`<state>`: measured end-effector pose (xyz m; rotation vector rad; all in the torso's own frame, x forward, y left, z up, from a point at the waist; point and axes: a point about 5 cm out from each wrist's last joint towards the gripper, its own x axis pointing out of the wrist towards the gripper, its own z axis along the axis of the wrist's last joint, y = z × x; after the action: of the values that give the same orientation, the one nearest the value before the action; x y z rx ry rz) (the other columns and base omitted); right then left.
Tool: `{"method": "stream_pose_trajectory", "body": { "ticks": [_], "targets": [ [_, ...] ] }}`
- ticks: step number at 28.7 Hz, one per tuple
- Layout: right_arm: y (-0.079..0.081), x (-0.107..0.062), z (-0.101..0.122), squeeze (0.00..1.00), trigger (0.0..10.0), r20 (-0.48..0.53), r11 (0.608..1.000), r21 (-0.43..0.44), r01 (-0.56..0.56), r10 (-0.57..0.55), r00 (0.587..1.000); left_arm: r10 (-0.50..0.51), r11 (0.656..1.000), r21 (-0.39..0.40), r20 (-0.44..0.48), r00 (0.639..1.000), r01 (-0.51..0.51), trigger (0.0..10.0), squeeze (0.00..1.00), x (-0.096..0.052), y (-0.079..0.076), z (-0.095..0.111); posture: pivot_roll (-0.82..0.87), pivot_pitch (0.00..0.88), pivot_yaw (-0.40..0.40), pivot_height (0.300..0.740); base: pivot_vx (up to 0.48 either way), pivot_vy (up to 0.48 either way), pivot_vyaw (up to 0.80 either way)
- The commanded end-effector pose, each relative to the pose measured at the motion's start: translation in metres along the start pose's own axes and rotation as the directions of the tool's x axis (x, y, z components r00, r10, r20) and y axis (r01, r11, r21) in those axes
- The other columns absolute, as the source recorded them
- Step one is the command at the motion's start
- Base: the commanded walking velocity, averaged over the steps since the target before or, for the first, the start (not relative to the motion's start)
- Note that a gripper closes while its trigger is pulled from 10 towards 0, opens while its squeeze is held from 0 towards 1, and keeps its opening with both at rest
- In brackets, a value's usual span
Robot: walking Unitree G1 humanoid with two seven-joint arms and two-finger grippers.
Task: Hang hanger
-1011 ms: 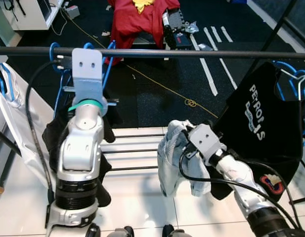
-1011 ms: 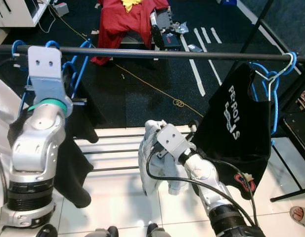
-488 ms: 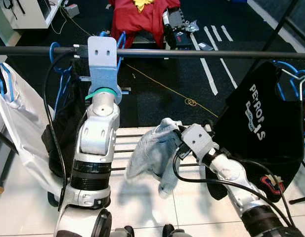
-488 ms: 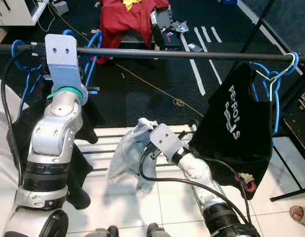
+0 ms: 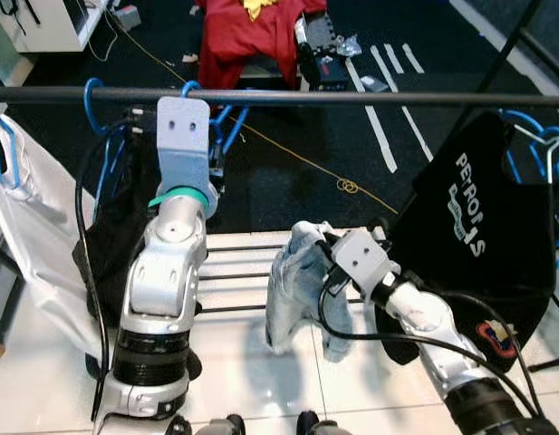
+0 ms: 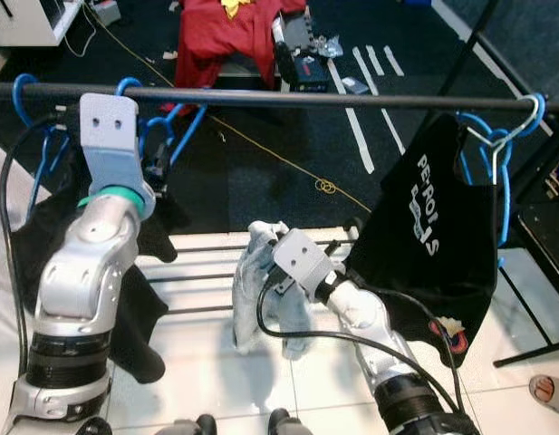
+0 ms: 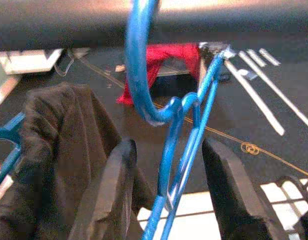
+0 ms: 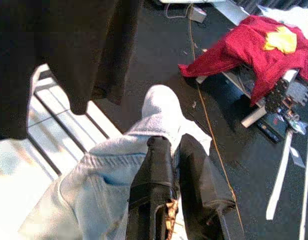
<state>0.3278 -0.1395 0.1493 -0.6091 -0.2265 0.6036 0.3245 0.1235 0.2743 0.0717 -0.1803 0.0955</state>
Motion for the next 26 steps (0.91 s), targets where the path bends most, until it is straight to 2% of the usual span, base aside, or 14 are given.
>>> {"method": "stream_pose_trajectory", "body": {
  "ticks": [1,2,3,5,7,9,11,14,16,17,20,23,25,26],
  "targets": [
    [-0.003,-0.015,-0.005,0.00,10.0,-0.022,0.994,-0.040,-0.106,0.105,0.994,-0.035,0.999,-0.006,0.032,0.999,0.035,10.0,0.00,-0.019,0.015,0.001,-0.03,0.190,0.035,0.740,0.000,0.000,0.00],
    [-0.003,-0.015,-0.005,0.00,10.0,-0.022,0.994,-0.040,-0.106,0.105,0.994,-0.035,0.999,-0.006,0.032,0.999,0.035,10.0,0.00,-0.019,0.015,0.001,-0.03,0.190,0.035,0.740,0.000,0.000,0.00],
    [-0.004,-0.029,-0.011,0.00,10.0,-0.070,0.973,-0.085,-0.216,0.210,0.975,-0.065,0.998,0.009,0.080,0.995,0.064,10.0,0.00,-0.037,0.028,0.005,-0.03,0.197,0.029,0.740,0.000,0.000,0.00],
    [-0.006,-0.051,-0.019,0.00,10.0,-0.147,0.914,-0.124,-0.386,0.367,0.918,-0.148,0.989,0.040,0.120,0.982,0.144,10.0,0.00,-0.066,0.038,0.007,-0.02,0.201,0.022,0.740,0.000,0.000,0.00],
    [-0.007,-0.055,-0.020,0.00,10.0,-0.165,0.898,-0.134,-0.420,0.398,0.902,-0.180,0.983,0.048,0.120,0.976,0.176,10.0,0.00,-0.073,0.038,0.006,-0.02,0.201,0.022,0.740,0.000,0.000,0.00],
    [-0.019,-0.063,-0.015,0.00,10.0,-0.195,0.845,-0.170,-0.507,0.476,0.858,-0.391,0.920,0.054,0.047,0.919,0.388,10.0,0.00,-0.098,0.030,-0.008,-0.03,0.209,0.010,0.740,0.000,0.000,0.00],
    [-0.019,-0.063,-0.015,0.00,10.0,-0.195,0.845,-0.170,-0.507,0.476,0.858,-0.391,0.920,0.054,0.047,0.919,0.388,10.0,0.00,-0.098,0.030,-0.008,-0.03,0.209,0.010,0.740,0.000,0.000,0.00],
    [-0.040,-0.065,-0.003,0.00,10.0,-0.238,0.781,-0.241,-0.576,0.528,0.815,-0.580,0.813,0.014,-0.051,0.813,0.582,10.0,0.00,-0.122,0.022,-0.027,-0.03,0.210,0.004,0.740,0.000,0.000,0.00],
    [-0.051,-0.063,0.001,0.00,10.0,-0.286,0.730,-0.311,-0.608,0.538,0.793,-0.647,0.761,-0.027,-0.093,0.757,0.648,10.0,0.00,-0.127,0.020,-0.036,-0.06,0.210,-0.002,0.740,0.000,0.000,0.00],
    [-0.051,-0.063,0.001,0.00,10.0,-0.286,0.730,-0.311,-0.608,0.538,0.793,-0.647,0.761,-0.027,-0.093,0.757,0.648,10.0,0.00,-0.127,0.020,-0.036,-0.06,0.210,-0.002,0.740,0.000,0.000,0.00],
    [-0.059,-0.056,0.007,0.00,10.0,-0.312,0.672,-0.410,-0.616,0.531,0.787,-0.715,0.692,-0.023,-0.164,0.680,0.722,10.0,0.00,-0.130,0.017,-0.052,-0.06,0.209,-0.005,0.740,0.000,0.000,0.00],
    [-0.057,-0.046,0.020,0.00,10.0,-0.242,0.684,-0.439,-0.583,0.535,0.809,-0.715,0.683,-0.003,-0.207,0.667,0.731,10.0,0.00,-0.127,0.016,-0.066,-0.06,0.206,-0.009,0.740,0.000,0.000,0.00],
    [-0.045,-0.034,0.041,0.00,10.0,-0.101,0.728,-0.405,-0.553,0.565,0.819,-0.718,0.672,0.004,-0.242,0.653,0.740,10.0,0.00,-0.122,0.012,-0.080,-0.06,0.200,-0.007,0.740,0.000,0.000,0.00],
    [-0.045,-0.034,0.041,0.00,10.0,-0.101,0.728,-0.405,-0.553,0.565,0.819,-0.718,0.672,0.004,-0.242,0.653,0.740,10.0,0.00,-0.122,0.012,-0.080,-0.06,0.200,-0.007,0.740,0.000,0.000,0.00]
  ]
}}
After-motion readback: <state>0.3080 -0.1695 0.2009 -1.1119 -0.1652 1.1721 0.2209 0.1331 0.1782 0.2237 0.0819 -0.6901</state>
